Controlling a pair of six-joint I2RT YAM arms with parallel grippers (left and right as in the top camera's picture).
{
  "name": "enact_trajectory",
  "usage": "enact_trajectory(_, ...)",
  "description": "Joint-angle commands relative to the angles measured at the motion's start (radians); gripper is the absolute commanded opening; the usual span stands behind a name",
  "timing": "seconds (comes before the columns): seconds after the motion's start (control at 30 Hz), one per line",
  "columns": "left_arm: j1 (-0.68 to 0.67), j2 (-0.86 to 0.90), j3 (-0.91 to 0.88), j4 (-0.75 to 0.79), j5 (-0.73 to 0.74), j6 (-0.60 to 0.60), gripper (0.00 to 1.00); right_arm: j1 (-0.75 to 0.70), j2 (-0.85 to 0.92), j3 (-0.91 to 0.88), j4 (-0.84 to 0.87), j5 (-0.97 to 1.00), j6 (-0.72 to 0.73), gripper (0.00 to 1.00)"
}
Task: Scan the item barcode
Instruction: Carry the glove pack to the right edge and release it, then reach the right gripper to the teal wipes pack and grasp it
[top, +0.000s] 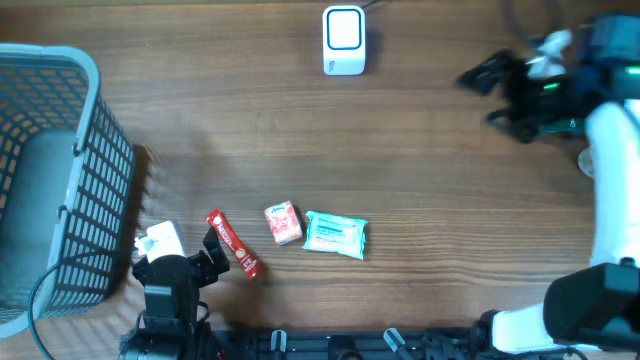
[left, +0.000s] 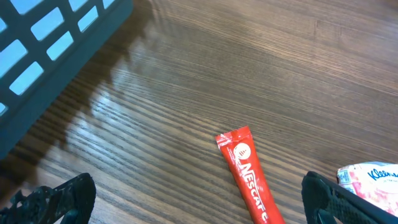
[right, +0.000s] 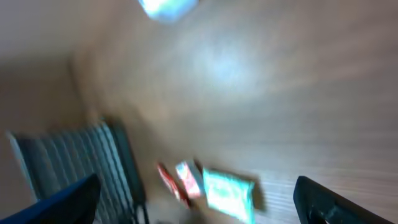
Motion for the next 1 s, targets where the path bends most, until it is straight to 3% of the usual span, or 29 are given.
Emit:
enact_trajectory(0.0, -0.005, -0.006, 0.0, 0.002, 0.009, -0.002, 1.0, 0.215, 0.011, -0.119, -0.008, 0.127, 0.034, 1.0)
enact_trajectory(0.1, -0.005, -0.006, 0.0, 0.002, 0.009, -0.002, 1.0, 0.42, 0.011, -0.275, 0.091, 0.192, 0.075, 1.0)
enact_trajectory(0.2, -0.005, -0.006, 0.0, 0.002, 0.009, -0.002, 1.0, 0.54, 0.011, -0.462, 0.228, 0.315, 0.245, 1.0)
enact_trajectory(0.23, -0.005, -0.006, 0.0, 0.002, 0.009, -0.002, 1.0, 0.555, 0.011, -0.509, 0.249, 0.308, 0.303, 0.99)
enact_trajectory(0.27, -0.005, -0.006, 0.0, 0.002, 0.009, -0.002, 1.0, 0.573, 0.011, -0.605, 0.314, 0.262, 0.376, 0.86)
enact_trajectory(0.3, -0.005, -0.006, 0.0, 0.002, 0.009, -0.002, 1.0, 0.574, 0.011, -0.625, 0.335, 0.226, 0.375, 0.83)
enact_trajectory(0.47, -0.005, -0.006, 0.0, 0.002, 0.009, -0.002, 1.0, 0.58, 0.011, -0.706, 0.399, 0.155, 0.382, 0.82)
enact_trajectory(0.57, -0.005, -0.006, 0.0, 0.002, 0.009, -0.002, 1.0, 0.609, 0.011, -0.774, 0.559, 0.127, 0.445, 0.8)
enact_trajectory(0.6, -0.005, -0.006, 0.0, 0.002, 0.009, -0.002, 1.0, 0.61, 0.013, -0.792, 0.611, 0.128, 0.462, 0.73)
enact_trajectory(0.63, -0.005, -0.006, 0.0, 0.002, 0.009, -0.002, 1.0, 0.61, 0.016, -0.805, 0.639, 0.128, 0.492, 0.47)
enact_trajectory(0.67, -0.005, -0.006, 0.0, 0.002, 0.009, -0.002, 1.0, 0.611, 0.019, -0.816, 0.642, 0.127, 0.525, 0.34)
enact_trajectory(0.77, -0.005, -0.006, 0.0, 0.002, 0.009, -0.002, 1.0, 0.61, 0.02, -0.833, 0.655, 0.111, 0.535, 0.05)
enact_trajectory(0.97, -0.005, -0.006, 0.0, 0.002, 0.009, -0.002, 1.0, 0.602, 0.02, -0.816, 0.655, -0.031, 0.518, 0.04)
